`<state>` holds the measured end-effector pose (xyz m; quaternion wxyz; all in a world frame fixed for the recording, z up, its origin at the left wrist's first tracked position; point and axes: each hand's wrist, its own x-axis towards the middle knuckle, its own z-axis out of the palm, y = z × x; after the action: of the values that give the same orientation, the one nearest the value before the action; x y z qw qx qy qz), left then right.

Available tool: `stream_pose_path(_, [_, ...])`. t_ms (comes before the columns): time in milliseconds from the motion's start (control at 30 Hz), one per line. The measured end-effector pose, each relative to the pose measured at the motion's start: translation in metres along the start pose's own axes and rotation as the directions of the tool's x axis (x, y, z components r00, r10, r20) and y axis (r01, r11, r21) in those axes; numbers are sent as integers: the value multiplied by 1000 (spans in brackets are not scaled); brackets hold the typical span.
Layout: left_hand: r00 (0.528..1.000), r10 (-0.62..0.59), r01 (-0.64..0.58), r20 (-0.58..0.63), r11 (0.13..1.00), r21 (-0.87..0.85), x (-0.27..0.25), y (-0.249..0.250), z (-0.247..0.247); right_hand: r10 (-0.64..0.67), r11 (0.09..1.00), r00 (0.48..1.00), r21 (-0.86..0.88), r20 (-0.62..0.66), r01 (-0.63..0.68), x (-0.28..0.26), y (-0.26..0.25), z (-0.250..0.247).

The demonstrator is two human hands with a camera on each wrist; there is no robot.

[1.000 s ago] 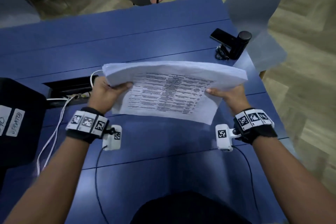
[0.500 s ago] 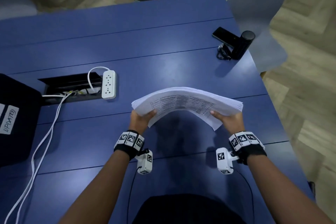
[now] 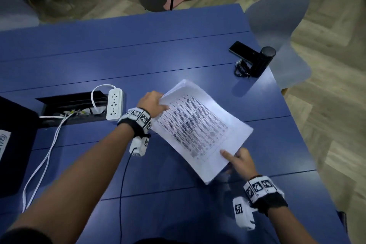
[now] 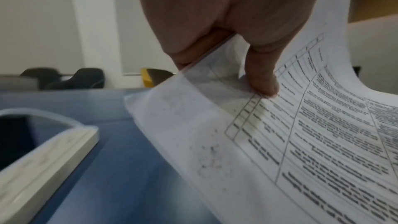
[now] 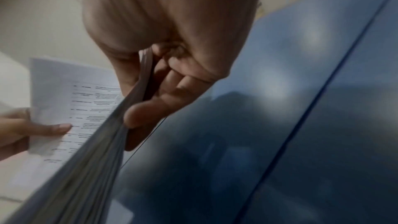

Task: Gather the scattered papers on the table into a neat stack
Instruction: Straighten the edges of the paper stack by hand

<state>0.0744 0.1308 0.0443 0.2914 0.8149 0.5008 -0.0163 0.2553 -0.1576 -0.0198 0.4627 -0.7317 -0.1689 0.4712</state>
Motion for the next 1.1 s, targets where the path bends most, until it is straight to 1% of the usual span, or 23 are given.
stream_pose_path(33, [999,46,-47,21,994,98,12,10,-5,28,999,1000,15,5,-28,0,2,4])
stream_pose_path(100, [992,118,-127,52,961,246,38,28,-9,45,995,999,87,-8,-44,5,4,13])
stream_pose_path(167, [987,145,-159,65,925,345,66,43,-9,49,976,999,213,-14,-45,14,0,24])
stream_pose_path(233, [987,148,-159,58,901,403,95,58,-8,49,954,998,298,-38,-35,29,-6,36])
stream_pose_path(300, [988,151,-150,29,896,418,125,73,-7,85,923,994,382,-64,-55,50,-16,48])
stream_pose_path(367, [989,146,-126,-22,910,396,155,82,-5,112,888,988,458,-109,-51,75,-25,59])
stream_pose_path(433, [988,133,-102,-74,939,329,186,84,-1,162,858,974,509,-159,-59,101,-34,69])
stream_pose_path(467, [989,127,-98,-80,951,293,200,84,2,187,846,966,530,-179,-65,114,-37,73])
stream_pose_path(533, [990,127,-108,-52,955,275,226,78,10,218,822,955,566,-203,-67,136,-44,79])
stream_pose_path(600, [994,111,-102,-9,939,330,244,66,20,227,806,951,589,-208,-63,157,-51,84])
stream_pose_path(667, [998,65,-63,10,927,369,252,48,35,223,805,948,591,-226,-49,177,-57,87])
stream_pose_path(733, [1000,25,-21,-10,949,313,250,30,52,224,810,941,585,-253,-35,197,-64,89])
stream_pose_path(767, [999,18,-10,-32,970,244,247,20,60,224,818,937,575,-267,-32,206,-67,89])
stream_pose_path(833, [993,49,-44,-108,998,44,238,4,71,221,823,935,568,-276,-26,223,-73,89])
stream_pose_path(867, [987,65,-72,-149,996,-45,235,-2,73,221,815,937,579,-272,-25,229,-77,89])
stream_pose_path(900, [984,66,-85,-165,990,-110,230,-7,74,223,806,938,591,-267,-23,236,-81,88])
stream_pose_path(933, [987,50,-73,-152,985,-154,225,-9,75,223,800,938,600,-265,-20,241,-85,88])
stream_pose_path(1000, [995,22,-40,-98,982,-183,211,-9,77,225,800,936,599,-271,-19,252,-93,89])
stream_pose_path(1100, [994,57,-73,-90,979,-188,189,-9,81,252,797,932,602,-260,-47,264,-103,94])
